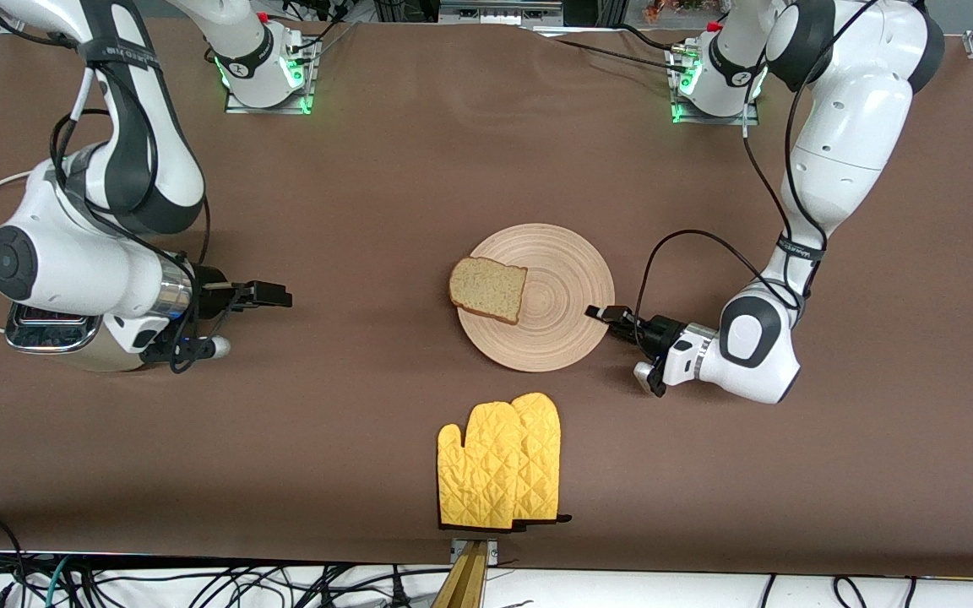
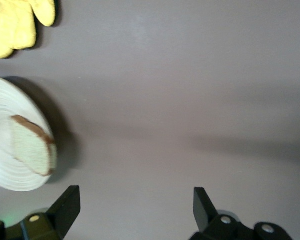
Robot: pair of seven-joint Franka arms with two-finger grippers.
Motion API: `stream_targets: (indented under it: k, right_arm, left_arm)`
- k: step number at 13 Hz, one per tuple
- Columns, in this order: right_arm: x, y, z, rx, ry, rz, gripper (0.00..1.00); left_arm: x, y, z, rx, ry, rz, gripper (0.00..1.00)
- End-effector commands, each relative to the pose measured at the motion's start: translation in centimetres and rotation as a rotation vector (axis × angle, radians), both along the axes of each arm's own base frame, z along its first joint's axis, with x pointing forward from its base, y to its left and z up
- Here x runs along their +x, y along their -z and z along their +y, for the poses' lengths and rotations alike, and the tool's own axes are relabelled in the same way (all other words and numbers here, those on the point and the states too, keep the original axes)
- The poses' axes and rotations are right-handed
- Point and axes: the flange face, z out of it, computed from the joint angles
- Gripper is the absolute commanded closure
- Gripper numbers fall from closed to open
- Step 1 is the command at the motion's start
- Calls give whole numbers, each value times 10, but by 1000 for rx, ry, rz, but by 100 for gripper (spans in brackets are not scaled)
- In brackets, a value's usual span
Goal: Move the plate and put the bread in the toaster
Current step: 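Drag the plate toward the table middle while the right gripper approaches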
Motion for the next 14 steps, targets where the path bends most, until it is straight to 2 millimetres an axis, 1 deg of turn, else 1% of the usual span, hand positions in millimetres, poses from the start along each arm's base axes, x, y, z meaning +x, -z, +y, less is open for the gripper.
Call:
stream_targets:
  k: [1,2,3,4,5,6,7,9,11,12,13,14]
  right_arm:
    - [6,18,11,60,48,19,0]
    - [5,28,23,84,54,30,0]
    - [5,36,32,94,54,34,0]
    - [4,43,43,91,46,29,0]
    - [2,52,57,91,37,28,0]
    - [-1,60,72,97,54,41,0]
    - [-2,66,82,106,96,57,0]
    - [-6,78,104,121,112,62,0]
    - [-15,93,126,156,137,86,0]
    - [-21,100,134,171,171,100,0]
    - [-27,107,147,172,182,101,0]
    - [-33,113,156,163,199,107,0]
  left_arm:
    - [-4,-6,12,-3,4,11,0]
    - [-1,-13,17,0,-3,21,0]
    - [4,-30,26,26,7,15,0]
    - [12,-50,46,97,33,4,0]
    - [21,-79,62,180,61,-11,0]
    - [27,-103,80,274,96,-20,0]
    - [32,-135,91,350,117,-39,0]
    - [34,-189,102,500,121,-63,0]
    - [32,-241,111,715,124,-121,0]
    - [30,-269,112,813,134,-170,0]
    - [27,-298,119,899,110,-203,0]
    - [24,-327,123,946,58,-227,0]
